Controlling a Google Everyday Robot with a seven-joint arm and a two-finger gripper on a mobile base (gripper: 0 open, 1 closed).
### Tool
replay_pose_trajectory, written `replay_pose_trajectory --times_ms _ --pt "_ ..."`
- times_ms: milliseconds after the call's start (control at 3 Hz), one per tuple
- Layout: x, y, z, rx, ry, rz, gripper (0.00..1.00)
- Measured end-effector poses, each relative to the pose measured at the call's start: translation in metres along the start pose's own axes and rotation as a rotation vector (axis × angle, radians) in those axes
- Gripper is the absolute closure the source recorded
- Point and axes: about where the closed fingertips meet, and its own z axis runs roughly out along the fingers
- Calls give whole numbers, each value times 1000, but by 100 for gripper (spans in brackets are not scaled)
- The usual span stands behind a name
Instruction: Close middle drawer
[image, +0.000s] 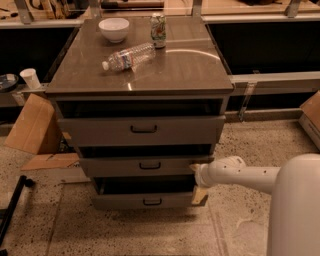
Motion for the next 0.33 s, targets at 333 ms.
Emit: replay_pose_trajectory --times_ms 333 --pt "0 3 -1 0 0 0 0"
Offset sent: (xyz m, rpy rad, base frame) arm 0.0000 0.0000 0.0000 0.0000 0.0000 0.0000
